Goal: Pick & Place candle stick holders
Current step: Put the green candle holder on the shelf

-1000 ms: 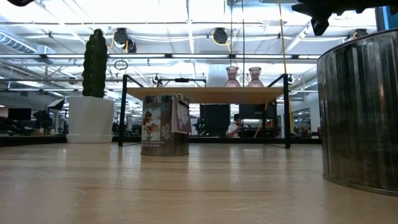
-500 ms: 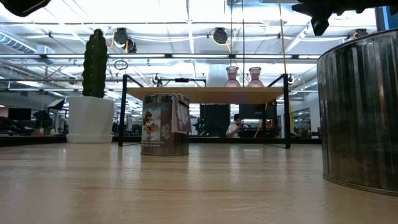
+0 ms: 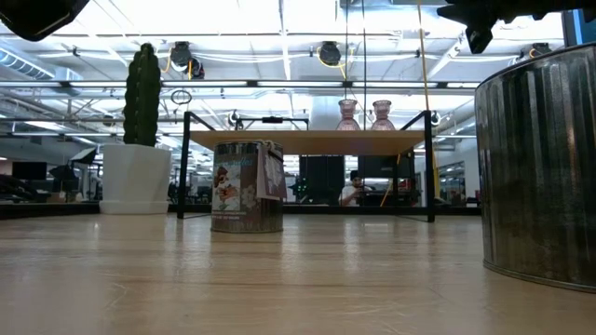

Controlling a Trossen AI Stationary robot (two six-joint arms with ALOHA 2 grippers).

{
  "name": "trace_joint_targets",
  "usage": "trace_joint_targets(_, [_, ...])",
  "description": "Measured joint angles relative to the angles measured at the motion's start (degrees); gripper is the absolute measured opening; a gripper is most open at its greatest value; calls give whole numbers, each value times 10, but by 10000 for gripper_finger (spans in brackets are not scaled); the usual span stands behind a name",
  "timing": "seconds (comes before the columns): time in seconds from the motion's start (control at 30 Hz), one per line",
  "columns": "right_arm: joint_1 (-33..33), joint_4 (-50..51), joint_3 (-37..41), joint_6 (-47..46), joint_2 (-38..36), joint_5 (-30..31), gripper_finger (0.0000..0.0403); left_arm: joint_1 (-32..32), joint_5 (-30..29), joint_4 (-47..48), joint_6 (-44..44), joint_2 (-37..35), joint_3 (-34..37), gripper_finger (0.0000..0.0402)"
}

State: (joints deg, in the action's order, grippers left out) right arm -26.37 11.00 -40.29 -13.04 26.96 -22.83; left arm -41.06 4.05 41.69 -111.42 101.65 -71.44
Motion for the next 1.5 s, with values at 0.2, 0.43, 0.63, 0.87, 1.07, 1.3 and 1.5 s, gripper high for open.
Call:
trace_joint_targets(0.2, [0, 0, 0, 0, 0, 0, 93, 9, -12, -18, 16, 1, 0, 26])
trace_joint_targets(0.43, [0, 0, 0, 3, 9, 1, 93, 27, -31, -51, 64, -11, 4, 26])
trace_joint_targets(0.63, [0, 2, 0, 3, 49, 2, 93, 55, -72, -62, 99, -59, 4, 26])
trace_joint_targets(0.87, [0, 3, 1, 2, 106, 1, 93, 95, -142, -144, 175, -103, 4, 26])
trace_joint_targets(1.07, [0, 4, 1, -32, 134, 1, 93, 131, -166, -268, 250, -112, 4, 26])
trace_joint_targets(1.3, [0, 4, 1, -62, 144, 0, 93, 166, -160, -341, 299, -112, 3, 26])
trace_joint_targets(1.5, [1, 4, 1, -45, 144, 0, 93, 195, -114, -341, 308, -112, 3, 26])
